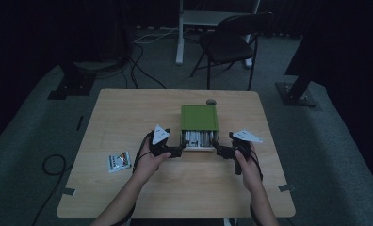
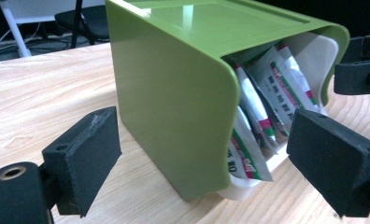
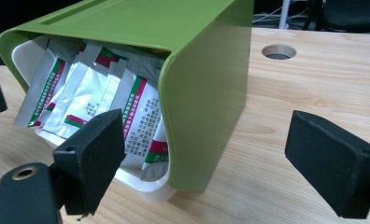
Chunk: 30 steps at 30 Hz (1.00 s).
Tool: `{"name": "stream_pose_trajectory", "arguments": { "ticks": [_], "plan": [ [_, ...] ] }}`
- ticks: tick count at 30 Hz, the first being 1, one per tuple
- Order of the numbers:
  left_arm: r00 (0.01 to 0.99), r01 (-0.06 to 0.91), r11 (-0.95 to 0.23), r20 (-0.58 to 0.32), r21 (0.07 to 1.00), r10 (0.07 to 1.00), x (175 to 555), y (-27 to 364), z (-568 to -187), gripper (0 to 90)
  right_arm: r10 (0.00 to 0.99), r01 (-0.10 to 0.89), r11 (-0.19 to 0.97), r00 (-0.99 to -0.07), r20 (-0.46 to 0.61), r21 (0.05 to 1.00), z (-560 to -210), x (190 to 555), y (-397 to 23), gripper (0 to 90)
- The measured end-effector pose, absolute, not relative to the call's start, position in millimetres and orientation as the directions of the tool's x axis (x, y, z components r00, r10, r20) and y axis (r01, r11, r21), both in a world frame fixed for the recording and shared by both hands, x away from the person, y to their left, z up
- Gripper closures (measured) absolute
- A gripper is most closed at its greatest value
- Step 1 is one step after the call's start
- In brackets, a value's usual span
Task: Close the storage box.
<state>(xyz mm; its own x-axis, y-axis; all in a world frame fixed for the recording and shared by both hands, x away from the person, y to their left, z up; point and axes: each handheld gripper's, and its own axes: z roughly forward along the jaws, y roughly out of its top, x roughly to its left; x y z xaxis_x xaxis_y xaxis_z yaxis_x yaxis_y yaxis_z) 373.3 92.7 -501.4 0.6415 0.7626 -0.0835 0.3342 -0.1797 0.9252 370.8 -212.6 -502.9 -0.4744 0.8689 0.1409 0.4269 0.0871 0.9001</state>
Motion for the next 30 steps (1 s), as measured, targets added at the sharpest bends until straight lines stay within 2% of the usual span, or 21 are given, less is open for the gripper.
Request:
{"name": "stream_pose_trajectory", "arguments": {
  "ticks": [13, 30],
  "plan": [
    [0.644, 0.319, -0.185, -0.069, 0.929, 0.762, 356, 100, -493, 10.6, 0.865, 0.407, 0.097, -0.485, 0.125, 0.909, -497, 360, -212, 12.0],
    [0.645, 0.337, -0.213, -0.060, 0.917, 0.762, 341, 102, -504, 10.6, 0.867, 0.422, 0.120, -0.485, 0.112, 0.899, -511, 341, -223, 11.9]
  ]
}}
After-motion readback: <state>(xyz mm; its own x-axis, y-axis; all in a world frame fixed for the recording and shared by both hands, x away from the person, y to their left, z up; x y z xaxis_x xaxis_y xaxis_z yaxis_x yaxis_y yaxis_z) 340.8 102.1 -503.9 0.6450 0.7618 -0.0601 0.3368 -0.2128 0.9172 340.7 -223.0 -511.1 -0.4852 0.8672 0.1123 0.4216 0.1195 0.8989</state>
